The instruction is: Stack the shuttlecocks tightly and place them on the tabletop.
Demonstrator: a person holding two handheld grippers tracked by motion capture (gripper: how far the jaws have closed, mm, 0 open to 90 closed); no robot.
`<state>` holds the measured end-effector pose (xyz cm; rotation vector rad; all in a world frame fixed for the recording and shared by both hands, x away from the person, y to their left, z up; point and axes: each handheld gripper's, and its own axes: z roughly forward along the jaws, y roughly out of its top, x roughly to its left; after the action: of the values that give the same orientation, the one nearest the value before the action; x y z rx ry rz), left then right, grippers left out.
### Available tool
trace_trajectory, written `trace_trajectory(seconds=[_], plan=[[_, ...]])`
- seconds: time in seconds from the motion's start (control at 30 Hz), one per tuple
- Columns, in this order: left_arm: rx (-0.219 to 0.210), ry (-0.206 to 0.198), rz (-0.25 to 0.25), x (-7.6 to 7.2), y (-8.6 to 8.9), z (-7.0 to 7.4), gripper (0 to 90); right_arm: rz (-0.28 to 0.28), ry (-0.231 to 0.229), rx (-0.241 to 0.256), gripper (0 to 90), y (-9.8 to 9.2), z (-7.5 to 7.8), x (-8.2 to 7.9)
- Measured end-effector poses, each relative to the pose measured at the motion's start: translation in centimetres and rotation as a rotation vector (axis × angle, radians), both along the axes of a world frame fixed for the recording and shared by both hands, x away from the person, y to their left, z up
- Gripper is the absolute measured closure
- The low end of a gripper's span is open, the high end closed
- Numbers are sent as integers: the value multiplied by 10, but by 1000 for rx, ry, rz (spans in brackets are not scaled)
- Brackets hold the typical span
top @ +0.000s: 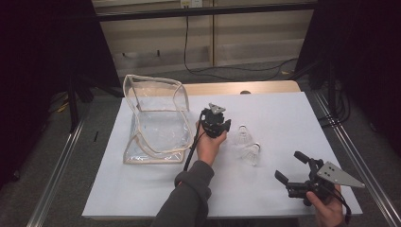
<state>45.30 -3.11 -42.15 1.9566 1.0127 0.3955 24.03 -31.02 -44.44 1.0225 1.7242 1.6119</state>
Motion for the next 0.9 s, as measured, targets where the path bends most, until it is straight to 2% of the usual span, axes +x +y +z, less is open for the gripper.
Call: trace_trajectory(seconds=[0.3,0.67,0.77,0.9], plan=[[-21,6,-5,-1,0,1,636,0,0,1,1,0,0,0],[-54,14,-10,-2,1,4,529,6,-1,-3,2,0,0,0],[-57,23,-21,-2,2,6,485,8,-2,-3,2,0,0,0],[-83,31,-45,-4,2,8,442,9,0,-7,2,1,0,0]])
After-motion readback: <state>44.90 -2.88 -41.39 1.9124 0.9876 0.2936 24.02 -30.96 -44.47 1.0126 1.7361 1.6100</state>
